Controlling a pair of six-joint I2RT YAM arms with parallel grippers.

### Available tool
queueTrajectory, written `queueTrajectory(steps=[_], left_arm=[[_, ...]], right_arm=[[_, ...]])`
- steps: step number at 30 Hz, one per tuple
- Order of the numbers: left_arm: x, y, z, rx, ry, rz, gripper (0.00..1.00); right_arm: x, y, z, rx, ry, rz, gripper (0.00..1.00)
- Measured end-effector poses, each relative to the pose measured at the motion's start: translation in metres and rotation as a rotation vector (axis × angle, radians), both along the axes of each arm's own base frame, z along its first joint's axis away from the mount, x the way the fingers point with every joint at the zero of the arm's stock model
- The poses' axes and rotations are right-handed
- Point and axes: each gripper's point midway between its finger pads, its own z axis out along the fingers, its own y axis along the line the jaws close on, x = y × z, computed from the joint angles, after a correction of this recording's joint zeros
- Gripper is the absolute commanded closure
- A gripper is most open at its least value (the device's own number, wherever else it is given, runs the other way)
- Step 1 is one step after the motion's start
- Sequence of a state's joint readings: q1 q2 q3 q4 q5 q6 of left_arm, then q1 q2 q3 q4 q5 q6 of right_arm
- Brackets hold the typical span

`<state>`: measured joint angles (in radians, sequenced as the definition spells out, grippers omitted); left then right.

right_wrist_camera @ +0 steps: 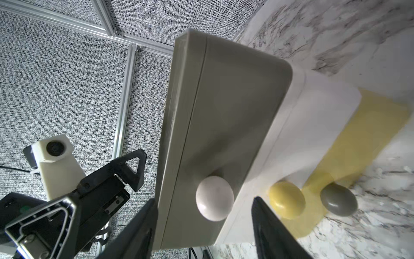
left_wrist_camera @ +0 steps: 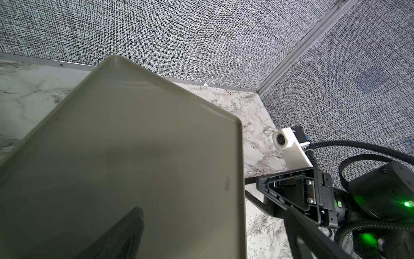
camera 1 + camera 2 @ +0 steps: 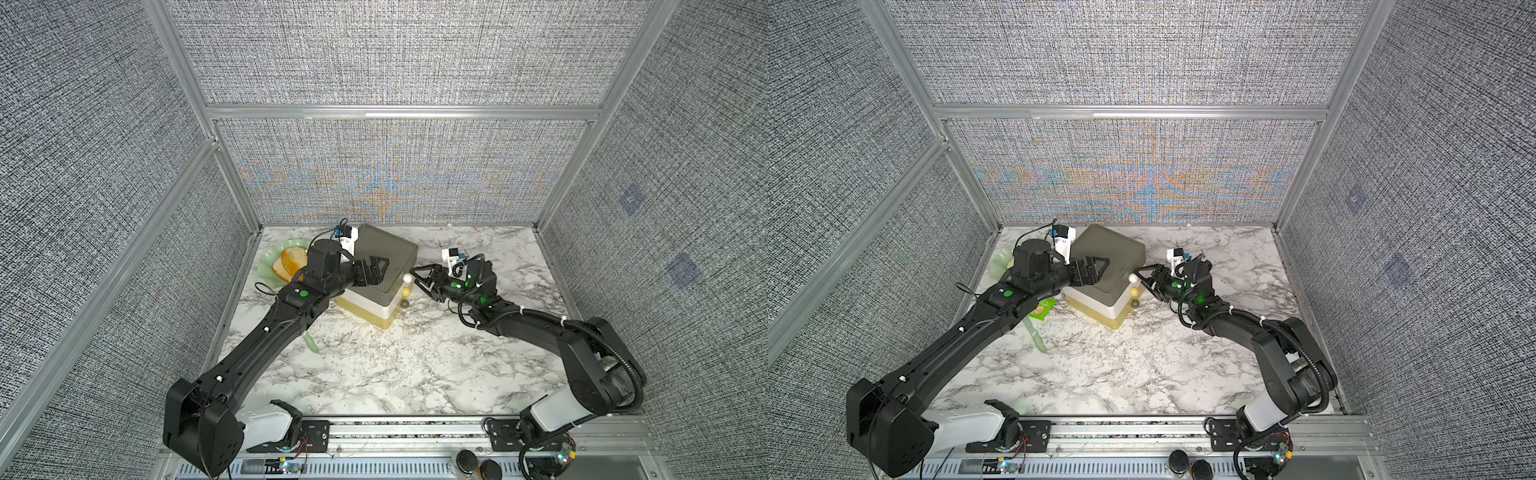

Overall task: Take the mice out of the drawer
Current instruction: Open the drawer in the storage box.

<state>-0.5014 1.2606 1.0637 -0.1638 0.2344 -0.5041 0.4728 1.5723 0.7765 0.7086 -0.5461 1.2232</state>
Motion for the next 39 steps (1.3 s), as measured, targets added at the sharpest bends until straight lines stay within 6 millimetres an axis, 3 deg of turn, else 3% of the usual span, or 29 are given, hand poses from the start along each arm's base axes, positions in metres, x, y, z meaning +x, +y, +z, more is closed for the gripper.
queueTrajectory(steps=[4,22,30,39], left_arm=[[0.002,0.001,-0.003,0.013,0.008,0.008,0.01],[0.006,0.003,-0.019,0.064,0.039,0.019,0.01],[0.011,0.008,-0.025,0.093,0.046,0.051,0.01],[0.017,0.015,-0.029,0.126,0.026,0.092,0.01]], right_arm=[[0.001,0.004,-0.009,0.017,0.040,-0.011,0.46],[-0.004,0.017,-0.011,0.063,0.078,0.004,0.74],[-0.007,0.010,-0.011,0.068,0.085,-0.012,0.76],[-0.018,-0.015,-0.012,0.070,0.087,-0.042,0.77]])
